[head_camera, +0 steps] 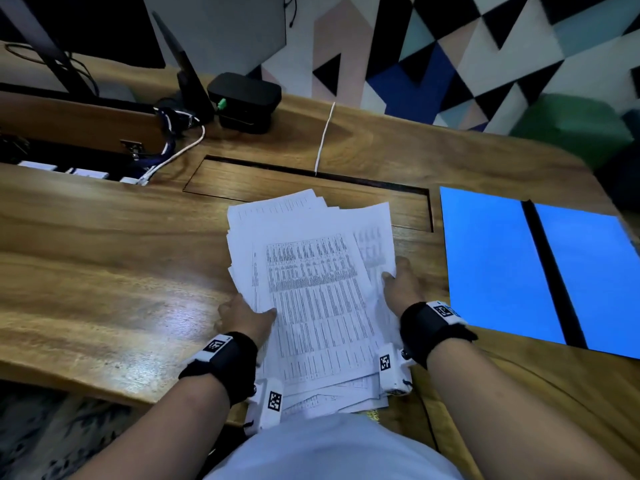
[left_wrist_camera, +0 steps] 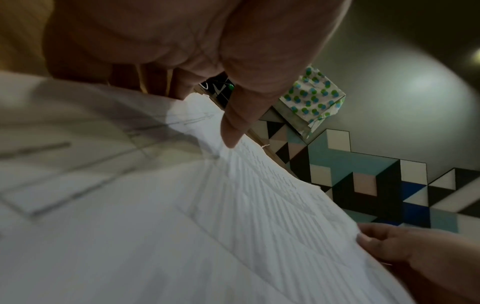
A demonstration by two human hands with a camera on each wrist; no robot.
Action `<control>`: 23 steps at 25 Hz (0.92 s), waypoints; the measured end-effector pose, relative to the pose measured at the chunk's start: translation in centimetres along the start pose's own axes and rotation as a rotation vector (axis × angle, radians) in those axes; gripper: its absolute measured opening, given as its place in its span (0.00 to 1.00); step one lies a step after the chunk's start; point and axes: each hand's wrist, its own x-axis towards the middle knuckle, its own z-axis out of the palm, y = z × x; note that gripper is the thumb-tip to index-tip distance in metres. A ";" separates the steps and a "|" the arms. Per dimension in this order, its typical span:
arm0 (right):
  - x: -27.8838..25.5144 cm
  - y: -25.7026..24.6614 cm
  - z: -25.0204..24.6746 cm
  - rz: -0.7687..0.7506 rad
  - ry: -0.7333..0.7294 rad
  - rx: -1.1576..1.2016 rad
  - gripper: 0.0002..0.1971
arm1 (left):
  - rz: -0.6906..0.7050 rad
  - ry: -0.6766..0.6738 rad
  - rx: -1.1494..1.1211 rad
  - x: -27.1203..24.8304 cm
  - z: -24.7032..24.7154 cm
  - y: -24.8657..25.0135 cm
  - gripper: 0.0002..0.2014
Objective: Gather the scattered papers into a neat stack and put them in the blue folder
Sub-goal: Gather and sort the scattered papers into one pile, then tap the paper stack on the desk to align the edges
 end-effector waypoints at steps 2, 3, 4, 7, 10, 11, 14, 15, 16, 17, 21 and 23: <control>0.5 0.3 0.7 -0.048 -0.068 -0.088 0.16 | -0.022 -0.006 0.008 -0.4 0.4 0.5 0.29; 0.5 0.3 1.1 -0.040 -0.082 -0.153 0.15 | -0.031 0.002 0.026 -0.5 0.7 0.6 0.32; 0.4 0.2 1.3 -0.030 -0.056 -0.228 0.14 | -0.024 0.016 0.043 -0.7 0.9 0.8 0.34; 0.2 -0.3 2.2 0.053 0.041 -0.273 0.31 | -0.058 0.025 -0.041 -0.2 1.7 0.9 0.39; 0.2 -0.6 3.3 0.069 -0.052 -0.078 0.34 | -0.149 -0.002 -0.308 -0.1 1.6 1.4 0.36; 0.1 -0.4 3.3 0.097 -0.088 -0.019 0.29 | -0.163 -0.018 -0.392 0.0 1.5 1.3 0.30; 0.0 0.6 3.4 0.154 -0.185 -0.081 0.26 | -0.137 -0.075 -0.389 -1.2 0.6 1.7 0.10; -0.3 0.9 3.6 0.171 -0.187 -0.162 0.30 | -0.096 -0.077 -0.321 -1.7 0.7 1.7 0.08; -0.4 1.4 3.9 0.187 -0.163 -0.209 0.35 | -0.035 -0.077 -0.267 -2.4 0.8 1.8 0.08; -0.7 1.9 4.1 0.200 -0.137 -0.194 0.39 | 0.042 -0.091 -0.250 -3.1 0.9 1.9 0.09; -1.8 3.2 3.8 0.070 -0.086 0.085 0.35 | 0.358 -0.259 -0.277 -5.4 1.3 3.5 0.22; -2.2 3.3 2.5 0.034 -0.070 0.398 0.31 | 0.513 -0.315 -0.263 -6.0 1.0 4.9 0.25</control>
